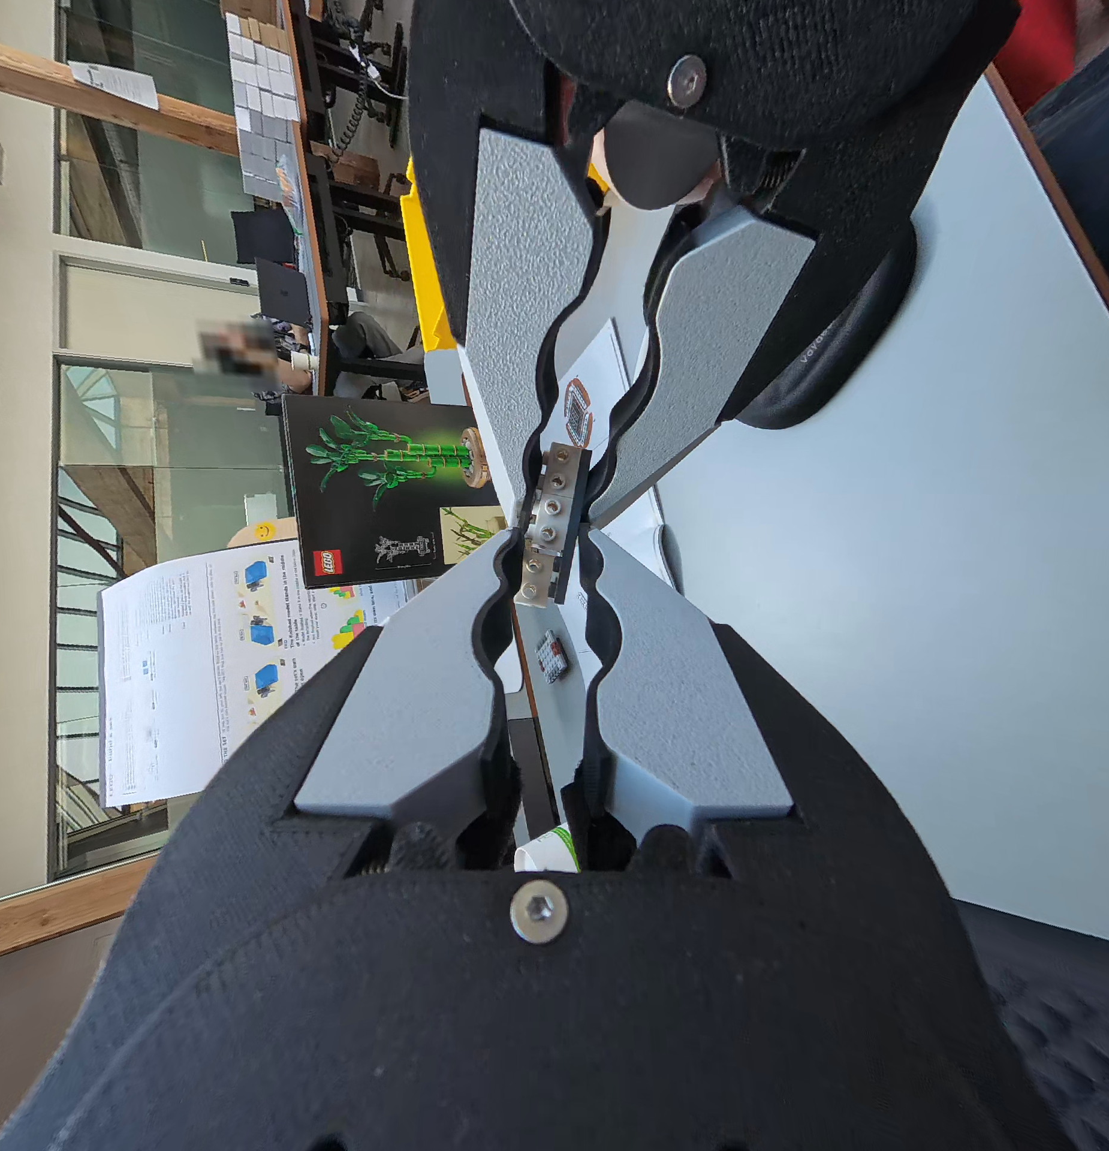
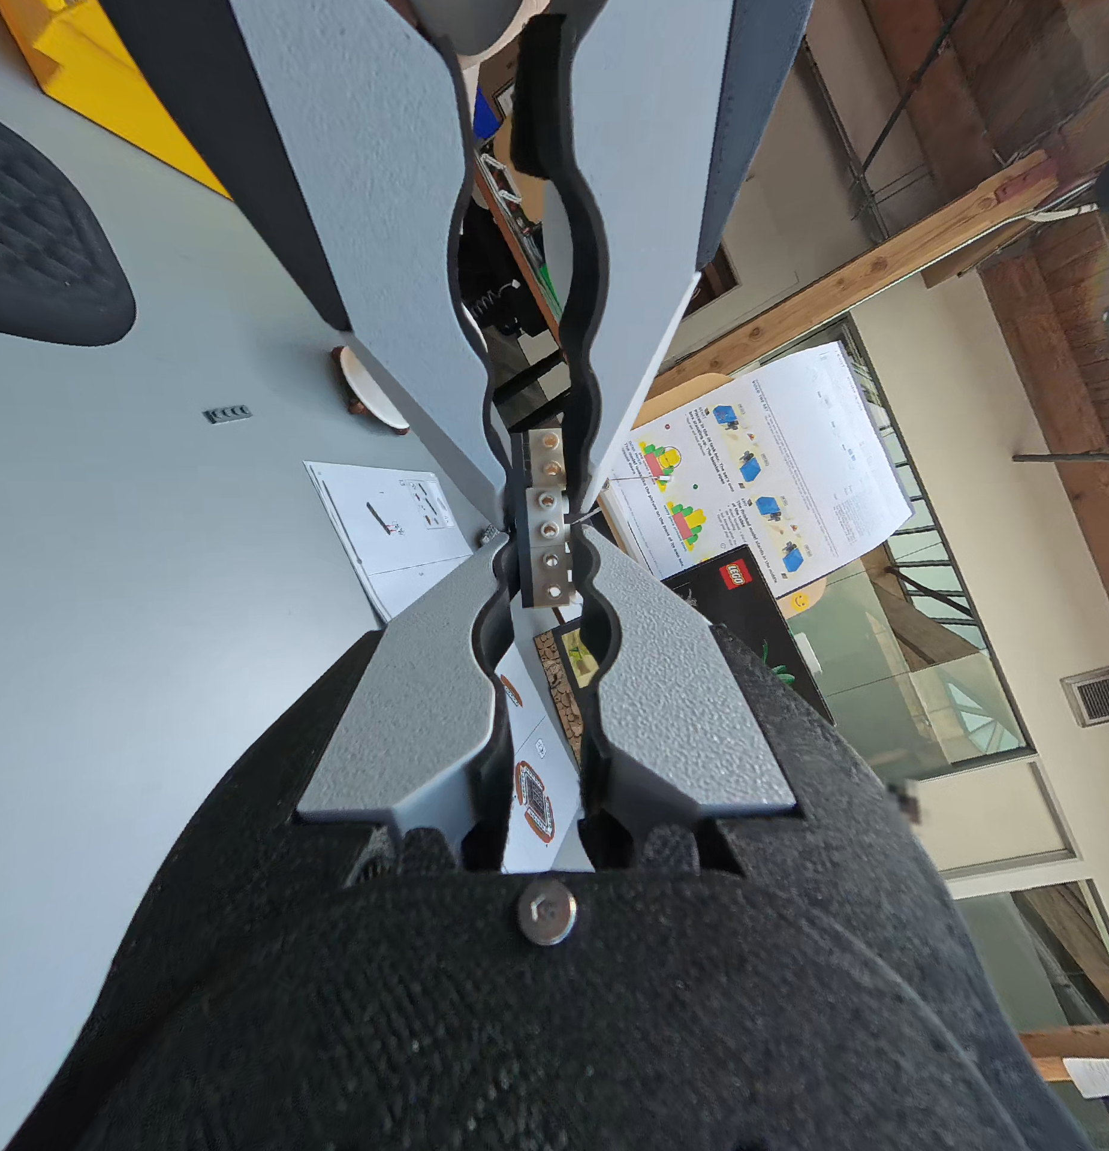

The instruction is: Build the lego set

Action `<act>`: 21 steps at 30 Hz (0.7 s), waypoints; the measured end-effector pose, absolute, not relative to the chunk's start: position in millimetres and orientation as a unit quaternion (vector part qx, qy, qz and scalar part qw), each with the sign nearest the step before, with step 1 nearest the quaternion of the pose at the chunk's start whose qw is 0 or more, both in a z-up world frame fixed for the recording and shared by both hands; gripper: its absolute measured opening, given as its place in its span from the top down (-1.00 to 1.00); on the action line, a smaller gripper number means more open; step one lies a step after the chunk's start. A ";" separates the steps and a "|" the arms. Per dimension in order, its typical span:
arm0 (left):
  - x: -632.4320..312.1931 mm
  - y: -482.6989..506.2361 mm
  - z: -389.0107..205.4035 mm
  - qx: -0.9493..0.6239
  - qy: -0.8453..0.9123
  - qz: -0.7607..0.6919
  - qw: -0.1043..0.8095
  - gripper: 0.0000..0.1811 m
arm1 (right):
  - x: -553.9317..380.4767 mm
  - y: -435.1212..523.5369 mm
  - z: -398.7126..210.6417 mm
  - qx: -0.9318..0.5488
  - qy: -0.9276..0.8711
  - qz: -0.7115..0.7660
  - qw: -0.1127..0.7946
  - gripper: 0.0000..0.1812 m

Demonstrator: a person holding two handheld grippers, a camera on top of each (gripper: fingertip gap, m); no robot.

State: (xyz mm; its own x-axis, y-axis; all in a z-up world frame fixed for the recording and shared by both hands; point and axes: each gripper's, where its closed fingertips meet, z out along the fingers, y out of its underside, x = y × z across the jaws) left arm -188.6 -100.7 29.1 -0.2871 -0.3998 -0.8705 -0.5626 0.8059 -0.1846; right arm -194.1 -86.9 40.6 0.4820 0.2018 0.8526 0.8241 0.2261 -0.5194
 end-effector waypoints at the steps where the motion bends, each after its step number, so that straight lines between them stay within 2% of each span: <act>1: -187.8 -101.5 33.2 -0.302 0.797 0.076 0.517 0.83 | -193.2 -87.8 44.9 -0.570 -0.445 -0.245 0.645 0.84; 13: -177.9 -117.3 74.1 -0.279 0.786 0.067 0.547 0.78 | -183.6 -105.2 88.6 -0.537 -0.427 -0.280 0.671 0.85; 21: -173.9 -126.1 84.9 -0.264 0.782 0.074 0.560 0.78 | -178.8 -112.5 97.1 -0.535 -0.418 -0.283 0.677 0.85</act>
